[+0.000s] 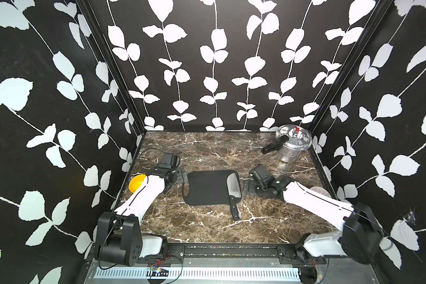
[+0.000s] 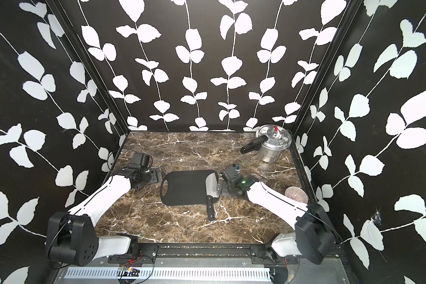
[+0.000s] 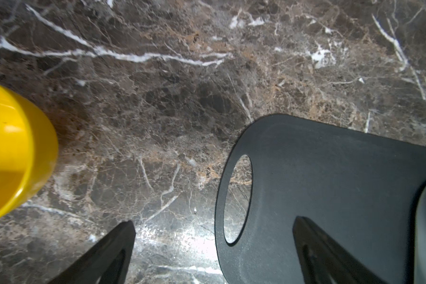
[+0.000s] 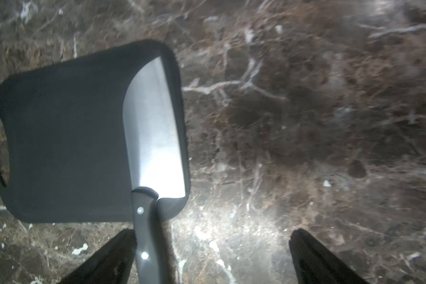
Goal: Align the knife with the edge of the cutting board
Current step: Adjust the knife at the edge of the cutting board.
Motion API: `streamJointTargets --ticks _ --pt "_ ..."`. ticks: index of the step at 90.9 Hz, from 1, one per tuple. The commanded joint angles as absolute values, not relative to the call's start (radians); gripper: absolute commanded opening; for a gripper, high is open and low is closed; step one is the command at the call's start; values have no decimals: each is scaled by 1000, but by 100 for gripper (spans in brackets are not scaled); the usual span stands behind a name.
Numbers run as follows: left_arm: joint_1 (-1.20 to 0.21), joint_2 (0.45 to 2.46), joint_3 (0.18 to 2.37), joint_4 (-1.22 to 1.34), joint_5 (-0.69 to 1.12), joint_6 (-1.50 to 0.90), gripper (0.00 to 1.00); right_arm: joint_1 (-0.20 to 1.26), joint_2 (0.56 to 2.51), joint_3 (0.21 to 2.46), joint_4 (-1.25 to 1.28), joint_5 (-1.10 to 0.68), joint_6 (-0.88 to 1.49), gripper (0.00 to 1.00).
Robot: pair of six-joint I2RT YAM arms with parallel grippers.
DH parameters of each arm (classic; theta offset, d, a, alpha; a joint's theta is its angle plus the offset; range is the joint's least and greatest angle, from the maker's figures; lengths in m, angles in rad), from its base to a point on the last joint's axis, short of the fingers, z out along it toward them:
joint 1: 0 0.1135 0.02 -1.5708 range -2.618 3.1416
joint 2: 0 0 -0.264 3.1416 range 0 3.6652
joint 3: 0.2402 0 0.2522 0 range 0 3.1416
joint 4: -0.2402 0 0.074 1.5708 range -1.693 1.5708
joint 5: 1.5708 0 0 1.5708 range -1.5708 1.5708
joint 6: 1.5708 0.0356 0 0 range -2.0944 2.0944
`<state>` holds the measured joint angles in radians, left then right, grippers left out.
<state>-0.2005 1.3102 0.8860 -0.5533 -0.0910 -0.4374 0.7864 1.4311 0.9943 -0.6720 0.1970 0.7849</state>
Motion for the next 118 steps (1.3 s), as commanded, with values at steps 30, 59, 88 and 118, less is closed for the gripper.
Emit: streamJointTargets --ticks 30,59,88,118 --pt "-203 1261 844 -556 5 -458 98 1021 1752 1255 -761 269 963 61" --pt "-204 1270 889 -606 14 -417 99 1026 1831 1267 -719 245 1010 40" --pt "-203 1258 902 -625 20 -425 98 1022 1865 1253 -746 245 1040 40" --pt "-203 1247 904 -639 15 -428 99 1005 1893 1258 -726 213 1048 39"
